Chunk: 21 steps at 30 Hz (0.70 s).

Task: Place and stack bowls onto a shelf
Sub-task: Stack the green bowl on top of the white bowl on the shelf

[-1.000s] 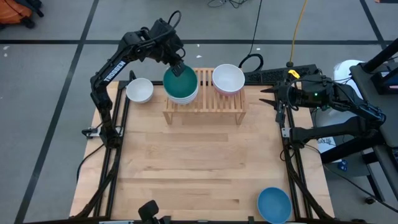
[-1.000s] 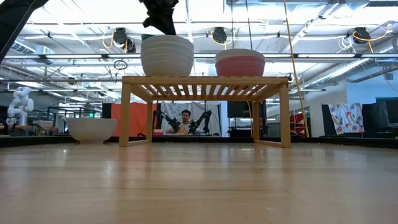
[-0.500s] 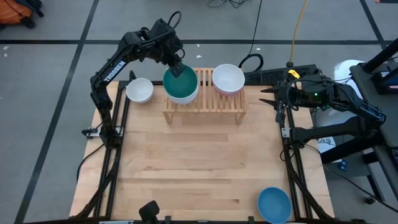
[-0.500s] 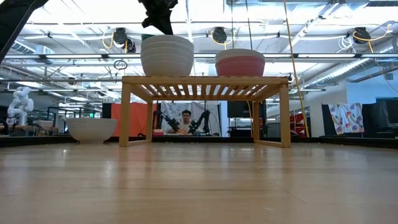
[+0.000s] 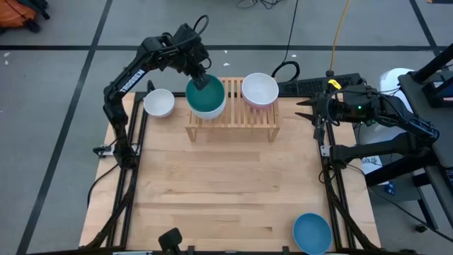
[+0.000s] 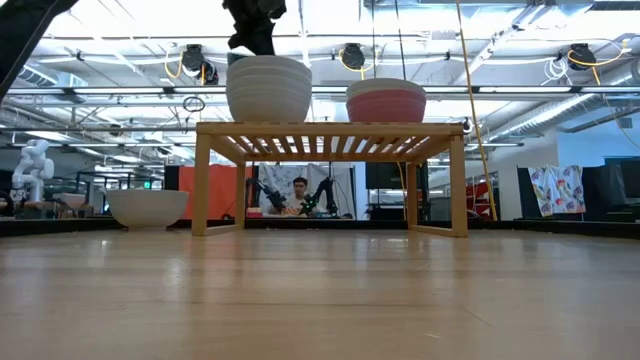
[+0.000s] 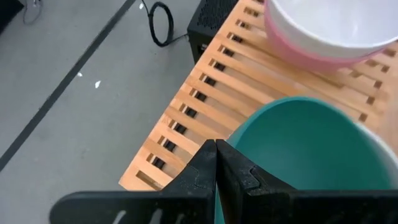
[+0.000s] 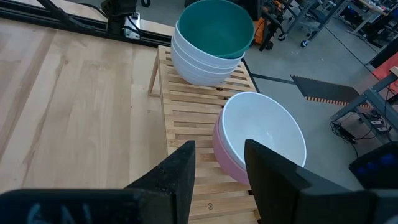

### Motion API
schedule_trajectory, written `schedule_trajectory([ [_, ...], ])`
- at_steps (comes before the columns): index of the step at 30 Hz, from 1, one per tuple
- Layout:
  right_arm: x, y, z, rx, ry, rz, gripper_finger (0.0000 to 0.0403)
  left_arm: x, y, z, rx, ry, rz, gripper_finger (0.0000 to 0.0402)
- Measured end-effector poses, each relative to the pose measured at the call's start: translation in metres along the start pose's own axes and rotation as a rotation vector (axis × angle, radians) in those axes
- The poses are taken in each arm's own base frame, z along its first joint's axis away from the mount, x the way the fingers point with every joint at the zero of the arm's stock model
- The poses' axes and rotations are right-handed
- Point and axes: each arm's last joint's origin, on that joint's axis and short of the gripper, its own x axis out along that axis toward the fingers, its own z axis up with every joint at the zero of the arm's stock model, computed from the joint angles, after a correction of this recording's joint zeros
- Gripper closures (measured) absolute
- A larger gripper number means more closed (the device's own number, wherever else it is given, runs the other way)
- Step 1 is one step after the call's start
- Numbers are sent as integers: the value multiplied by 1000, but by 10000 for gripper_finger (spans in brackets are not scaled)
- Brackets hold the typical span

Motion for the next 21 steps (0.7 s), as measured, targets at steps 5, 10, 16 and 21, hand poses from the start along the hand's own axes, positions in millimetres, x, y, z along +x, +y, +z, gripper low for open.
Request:
schedule_trajectory([
  [5, 0, 0, 0, 0, 0, 0, 271, 6, 1, -2, 8, 26, 32, 396],
  [10, 0, 0, 0, 0, -2, 0, 271, 13, 1, -5, 8, 53, 34, 396],
  [16, 0, 0, 0, 1, -4, -1, 271, 23, 0, -9, 9, 88, 30, 396],
  [21, 0, 0, 0, 1, -3, -1, 271, 33, -1, -11, 41, 110, 25, 396],
])
